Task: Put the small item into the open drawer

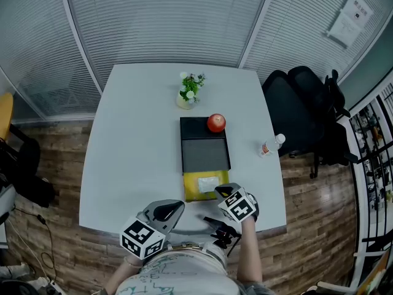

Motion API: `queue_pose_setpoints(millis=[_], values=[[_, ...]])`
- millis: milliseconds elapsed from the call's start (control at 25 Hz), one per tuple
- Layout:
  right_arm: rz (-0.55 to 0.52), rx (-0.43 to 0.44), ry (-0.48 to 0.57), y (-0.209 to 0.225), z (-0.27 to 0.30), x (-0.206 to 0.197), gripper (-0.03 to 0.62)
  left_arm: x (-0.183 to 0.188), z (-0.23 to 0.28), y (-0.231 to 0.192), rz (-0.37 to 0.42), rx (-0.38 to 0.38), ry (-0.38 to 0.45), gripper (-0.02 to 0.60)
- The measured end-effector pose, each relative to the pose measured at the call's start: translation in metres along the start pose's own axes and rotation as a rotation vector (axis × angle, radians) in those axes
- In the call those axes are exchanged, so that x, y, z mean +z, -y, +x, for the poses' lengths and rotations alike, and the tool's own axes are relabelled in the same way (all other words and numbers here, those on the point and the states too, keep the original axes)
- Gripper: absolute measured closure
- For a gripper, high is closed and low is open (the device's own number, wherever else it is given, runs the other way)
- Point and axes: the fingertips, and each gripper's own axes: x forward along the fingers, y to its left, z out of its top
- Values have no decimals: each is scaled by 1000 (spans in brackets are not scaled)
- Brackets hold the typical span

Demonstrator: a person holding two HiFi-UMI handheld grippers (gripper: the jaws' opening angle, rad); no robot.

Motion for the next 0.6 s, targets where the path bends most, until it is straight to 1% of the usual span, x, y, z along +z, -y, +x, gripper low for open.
queue_pose_setpoints(millis=[280,400,480,600], values=[[-81,38,57,-20,-6,10,591,1,1,-2,4,5,3,584],[-102,35,86,-23,-9,15,591,1,2,-3,3,5,1,584],[-111,21,122,-23,-13,19,591,1,3,-2,2,3,0,584],[-119,-4,221,-21,-22,28,591,2,3,0,5,1,2,584]])
